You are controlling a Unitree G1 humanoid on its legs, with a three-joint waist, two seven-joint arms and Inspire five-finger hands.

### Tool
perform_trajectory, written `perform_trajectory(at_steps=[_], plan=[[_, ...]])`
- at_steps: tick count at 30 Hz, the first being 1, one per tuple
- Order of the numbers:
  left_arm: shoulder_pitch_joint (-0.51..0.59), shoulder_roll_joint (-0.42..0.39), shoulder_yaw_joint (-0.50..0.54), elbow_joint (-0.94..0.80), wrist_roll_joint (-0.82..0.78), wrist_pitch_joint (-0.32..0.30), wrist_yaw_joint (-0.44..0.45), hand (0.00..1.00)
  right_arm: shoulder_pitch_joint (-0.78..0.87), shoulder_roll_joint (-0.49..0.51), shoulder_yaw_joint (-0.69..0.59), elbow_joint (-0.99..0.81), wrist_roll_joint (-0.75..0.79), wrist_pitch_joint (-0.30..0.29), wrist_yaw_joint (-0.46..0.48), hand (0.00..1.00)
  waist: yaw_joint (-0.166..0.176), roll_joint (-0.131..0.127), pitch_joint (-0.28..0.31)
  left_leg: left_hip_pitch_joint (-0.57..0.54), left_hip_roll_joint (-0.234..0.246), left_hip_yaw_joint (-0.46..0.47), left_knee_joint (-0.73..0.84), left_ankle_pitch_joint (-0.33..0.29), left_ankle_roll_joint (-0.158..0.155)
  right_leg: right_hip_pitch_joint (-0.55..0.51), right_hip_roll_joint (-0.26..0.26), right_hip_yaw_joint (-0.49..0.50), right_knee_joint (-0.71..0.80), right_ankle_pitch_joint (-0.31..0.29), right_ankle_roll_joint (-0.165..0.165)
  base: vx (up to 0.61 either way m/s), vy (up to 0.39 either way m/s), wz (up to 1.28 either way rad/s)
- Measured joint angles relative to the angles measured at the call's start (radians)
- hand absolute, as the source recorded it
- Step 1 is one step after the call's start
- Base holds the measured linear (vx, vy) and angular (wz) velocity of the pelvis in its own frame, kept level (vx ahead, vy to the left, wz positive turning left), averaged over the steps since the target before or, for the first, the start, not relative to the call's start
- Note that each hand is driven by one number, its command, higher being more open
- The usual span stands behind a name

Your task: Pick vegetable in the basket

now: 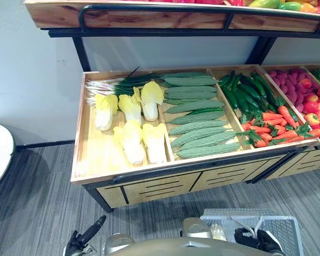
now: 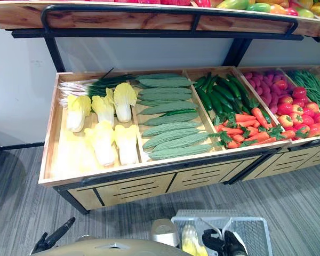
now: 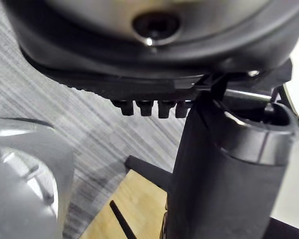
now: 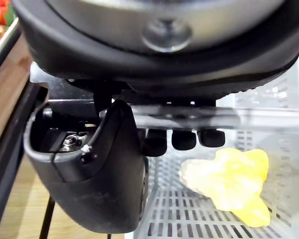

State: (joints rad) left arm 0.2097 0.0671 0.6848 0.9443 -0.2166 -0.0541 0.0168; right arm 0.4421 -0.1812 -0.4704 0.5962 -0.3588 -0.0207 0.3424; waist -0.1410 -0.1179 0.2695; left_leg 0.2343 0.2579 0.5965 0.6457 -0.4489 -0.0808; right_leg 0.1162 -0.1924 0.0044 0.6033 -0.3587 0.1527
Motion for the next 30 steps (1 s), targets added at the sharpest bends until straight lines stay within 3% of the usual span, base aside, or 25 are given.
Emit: perform_trajectory(at_steps=[3,5,7,8,9,10,11,13,14,15,16,17,18,19,21,23,25,26,28,30], plan=[[0.008,0.054,0.037,0.01,0.034,0.016,0.008,1.0,0.067,0.035,-0.027,0.0,0.005,0.016,0.003,0.0,-0.003,-0.025,-0.012,0.055,0.013,0.038,0.005,-0.02,-0.007,0.025,0.009,0.017,0.006,0.003,0.004,-0.11,0.063,-0.26],[0.006,0.073,0.041,0.02,0.034,0.016,0.011,1.0,0.073,0.046,-0.03,0.0,0.01,0.016,0.004,0.0,-0.005,-0.023,-0.013,0.061,0.032,0.072,0.005,-0.022,-0.01,0.003,0.033,0.047,0.005,0.025,0.005,-0.15,0.001,-0.63],[-0.013,0.088,0.033,0.03,0.038,0.018,0.015,1.0,0.049,0.061,-0.029,0.0,0.023,0.017,0.004,0.0,-0.015,0.011,-0.018,0.025,0.089,0.167,-0.015,-0.014,-0.012,-0.13,0.114,0.114,0.004,0.156,-0.006,-0.2,0.017,-1.25],[-0.017,0.093,0.024,0.03,0.038,0.017,0.017,1.0,0.038,0.067,-0.029,-0.001,0.028,0.016,0.003,0.0,-0.018,0.019,-0.023,0.011,0.095,0.19,-0.029,0.002,-0.006,-0.167,0.126,0.11,-0.004,0.197,-0.005,-0.17,0.032,-1.26],[-0.02,0.102,-0.008,0.029,0.049,0.015,0.017,1.0,0.017,0.084,-0.029,-0.003,0.031,0.016,0.001,0.0,-0.029,0.022,-0.026,-0.008,0.103,0.236,-0.068,0.037,0.006,-0.21,0.119,0.038,-0.04,0.257,-0.01,-0.14,0.027,-1.01],[-0.027,0.105,-0.045,0.022,0.069,0.0,0.019,1.0,0.021,0.103,-0.031,-0.004,0.033,0.02,-0.005,0.0,-0.032,0.012,-0.027,-0.014,0.101,0.277,-0.104,0.067,0.021,-0.236,0.067,-0.111,-0.027,0.268,-0.077,-0.12,0.016,-0.85],[-0.025,0.097,-0.057,0.008,0.072,-0.013,0.02,1.0,0.022,0.109,-0.03,-0.004,0.033,0.03,-0.008,0.0,-0.031,0.01,-0.027,-0.015,0.101,0.289,-0.116,0.079,0.027,-0.242,0.036,-0.185,-0.002,0.262,-0.109,-0.07,0.004,-0.64],[-0.019,0.051,-0.058,-0.042,0.073,-0.031,0.014,1.0,0.031,0.113,-0.029,-0.003,0.037,0.055,-0.01,0.0,-0.024,0.01,-0.028,-0.009,0.096,0.335,-0.164,0.117,0.026,-0.212,-0.076,-0.373,0.092,0.231,-0.161,-0.04,-0.002,-0.53],[-0.016,0.033,-0.06,-0.043,0.069,-0.035,0.006,1.0,0.023,0.113,-0.025,-0.002,0.041,0.061,-0.01,0.0,-0.009,0.01,-0.035,-0.013,0.091,0.361,-0.19,0.135,0.02,-0.191,-0.135,-0.47,0.152,0.217,-0.174,-0.03,-0.043,-0.59],[-0.013,0.027,-0.059,-0.043,0.066,-0.035,0.004,1.0,0.014,0.111,-0.016,0.002,0.041,0.062,-0.012,0.0,0.002,0.008,-0.037,-0.014,0.089,0.376,-0.199,0.141,0.02,-0.184,-0.162,-0.511,0.173,0.215,-0.177,0.0,-0.105,-0.94],[-0.002,0.024,-0.054,-0.042,0.059,-0.033,0.006,1.0,-0.019,0.096,-0.005,0.041,0.037,0.068,-0.024,0.0,0.029,-0.01,-0.057,-0.026,0.084,0.418,-0.206,0.161,0.007,-0.151,-0.211,-0.615,0.168,0.224,-0.172,0.02,-0.179,-1.06],[0.001,0.02,-0.04,-0.04,0.051,-0.031,0.007,1.0,-0.052,0.075,0.014,0.073,0.033,0.075,-0.027,0.0,0.048,-0.019,-0.064,-0.026,0.086,0.443,-0.207,0.172,-0.001,-0.131,-0.218,-0.699,0.12,0.184,-0.153,0.03,-0.19,-1.09],[0.005,0.014,-0.034,-0.034,0.041,-0.029,0.014,1.0,-0.072,0.056,0.031,0.094,0.027,0.077,-0.031,0.0,0.059,-0.026,-0.07,-0.026,0.086,0.451,-0.215,0.184,0.003,-0.111,-0.215,-0.753,0.091,0.164,-0.166,0.01,-0.226,-0.94],[0.012,-0.009,-0.021,-0.03,0.02,-0.028,0.018,1.0,-0.093,0.013,0.07,0.109,0.02,0.081,-0.038,0.0,0.072,-0.007,-0.079,-0.027,0.086,0.447,-0.239,0.209,0.006,-0.087,-0.178,-0.808,0.009,0.143,-0.156,0.0,-0.235,-0.7],[0.014,-0.044,-0.012,-0.03,0.012,-0.029,0.016,1.0,-0.094,-0.032,0.088,0.109,0.016,0.082,-0.047,0.0,0.077,0.036,-0.102,-0.035,0.102,0.44,-0.254,0.236,0.009,-0.05,-0.092,-0.809,-0.146,0.134,-0.149,0.04,-0.226,-0.39],[0.03,-0.071,0.0,-0.03,-0.017,-0.032,0.02,1.0,-0.103,-0.068,0.088,0.091,0.032,0.079,-0.066,0.0,0.078,0.066,-0.121,-0.025,0.156,0.436,-0.2,0.258,0.019,0.009,0.0,-0.791,-0.295,0.149,-0.13,0.1,-0.185,-0.36],[0.05,-0.073,0.0,-0.028,-0.021,-0.032,0.025,1.0,-0.118,-0.062,0.088,0.041,0.055,0.068,-0.078,0.0,0.084,0.061,-0.124,-0.02,0.199,0.431,-0.109,0.245,0.008,0.046,0.032,-0.745,-0.358,0.155,-0.13,0.08,-0.149,-0.57],[0.053,-0.08,-0.001,-0.028,-0.021,-0.032,0.024,1.0,-0.134,-0.059,0.087,0.02,0.063,0.062,-0.083,0.0,0.082,0.059,-0.125,-0.035,0.191,0.413,-0.125,0.218,-0.003,0.049,0.032,-0.726,-0.368,0.158,-0.126,0.03,-0.099,-0.66],[0.051,-0.099,-0.002,-0.03,-0.019,-0.036,0.021,1.0,-0.151,-0.059,0.088,0.004,0.092,0.038,-0.085,0.0,0.08,0.069,-0.126,-0.084,0.166,0.406,-0.24,0.272,0.044,0.057,0.054,-0.706,-0.4,0.176,-0.116,0.0,-0.019,-0.4],[0.066,-0.101,-0.001,-0.027,-0.019,-0.035,0.021,1.0,-0.147,-0.031,0.089,0.0,0.11,0.026,-0.082,0.0,0.083,0.063,-0.138,-0.046,0.152,0.411,-0.264,0.298,0.013,0.08,0.064,-0.681,-0.45,0.195,-0.102,0.02,-0.004,-0.34]])
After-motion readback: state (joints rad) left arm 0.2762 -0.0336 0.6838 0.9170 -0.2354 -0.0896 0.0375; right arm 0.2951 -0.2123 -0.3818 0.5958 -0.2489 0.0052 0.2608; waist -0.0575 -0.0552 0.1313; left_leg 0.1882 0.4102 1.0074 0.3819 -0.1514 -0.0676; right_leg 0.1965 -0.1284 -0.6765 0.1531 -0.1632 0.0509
